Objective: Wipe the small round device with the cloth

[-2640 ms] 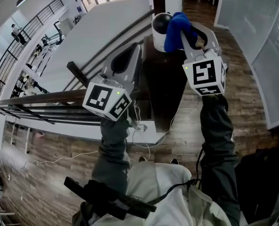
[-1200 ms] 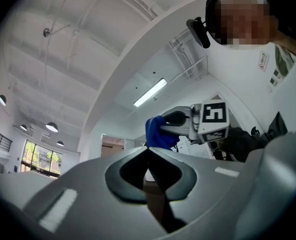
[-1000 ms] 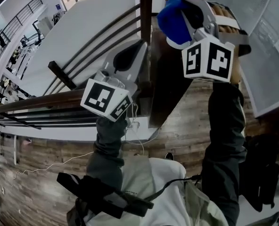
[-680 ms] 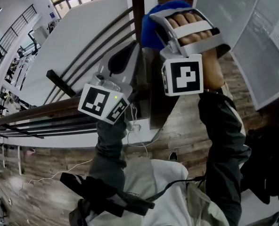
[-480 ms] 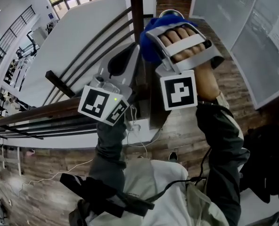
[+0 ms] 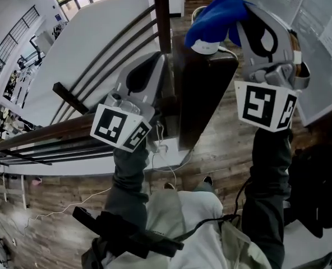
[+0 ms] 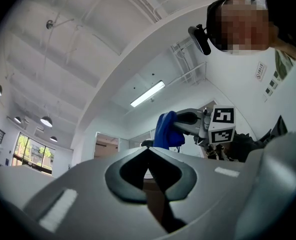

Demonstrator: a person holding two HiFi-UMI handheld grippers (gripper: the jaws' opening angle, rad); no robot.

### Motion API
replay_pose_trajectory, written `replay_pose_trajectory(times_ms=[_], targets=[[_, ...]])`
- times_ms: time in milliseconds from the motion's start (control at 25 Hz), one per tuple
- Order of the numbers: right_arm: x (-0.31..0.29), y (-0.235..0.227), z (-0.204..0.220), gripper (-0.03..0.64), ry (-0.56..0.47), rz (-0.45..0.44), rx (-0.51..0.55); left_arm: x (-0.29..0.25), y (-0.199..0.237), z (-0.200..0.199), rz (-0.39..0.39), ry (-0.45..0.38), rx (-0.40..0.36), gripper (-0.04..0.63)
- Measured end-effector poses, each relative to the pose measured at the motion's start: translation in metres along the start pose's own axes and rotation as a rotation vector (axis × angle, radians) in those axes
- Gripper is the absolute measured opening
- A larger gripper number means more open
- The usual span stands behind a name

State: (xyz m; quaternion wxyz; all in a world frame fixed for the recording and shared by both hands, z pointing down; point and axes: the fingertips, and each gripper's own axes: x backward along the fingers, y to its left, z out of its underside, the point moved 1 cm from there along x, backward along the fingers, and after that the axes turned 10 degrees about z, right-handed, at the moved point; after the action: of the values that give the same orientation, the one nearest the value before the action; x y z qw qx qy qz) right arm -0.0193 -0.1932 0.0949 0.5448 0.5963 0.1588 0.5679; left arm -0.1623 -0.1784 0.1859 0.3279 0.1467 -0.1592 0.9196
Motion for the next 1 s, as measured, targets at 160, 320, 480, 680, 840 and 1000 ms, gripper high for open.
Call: replay_pose_trajectory(times_ms=[160,320,480,680,840,1000], targets=[[0.005,0.036,0.014,0.057,0.005,-0.122,0.074,-0.013,-0.016,-0.006,0.01,0.001,-0.001,0.0],[0.032,0.074,0.015,0.057,-0.075,-0.254,-0.025,-0.025,-0.02,-0.016,-0.008,0.008,-0.024,0.0],[0.027,0.041,0.024,0.057,-0.232,-0.183,-0.319,-0.03,-0.019,-0.018,-0.051,0.003,-0.047,0.0],[-0.034,0.003,0.108,0.057,-0.064,-0.115,-0.547,-0.043,-0.018,-0.011,-0.118,0.025,-0.104,0.0],[-0.054,0.0,0.094,0.057,-0.151,-0.118,-0.465,-0.058,-0.015,-0.003,-0.142,0.046,-0.131,0.0],[-0.057,0.017,0.057,0.057,-0.27,-0.195,-0.452,-0.075,-0.01,0.002,-0.161,0.052,-0.141,0.0]])
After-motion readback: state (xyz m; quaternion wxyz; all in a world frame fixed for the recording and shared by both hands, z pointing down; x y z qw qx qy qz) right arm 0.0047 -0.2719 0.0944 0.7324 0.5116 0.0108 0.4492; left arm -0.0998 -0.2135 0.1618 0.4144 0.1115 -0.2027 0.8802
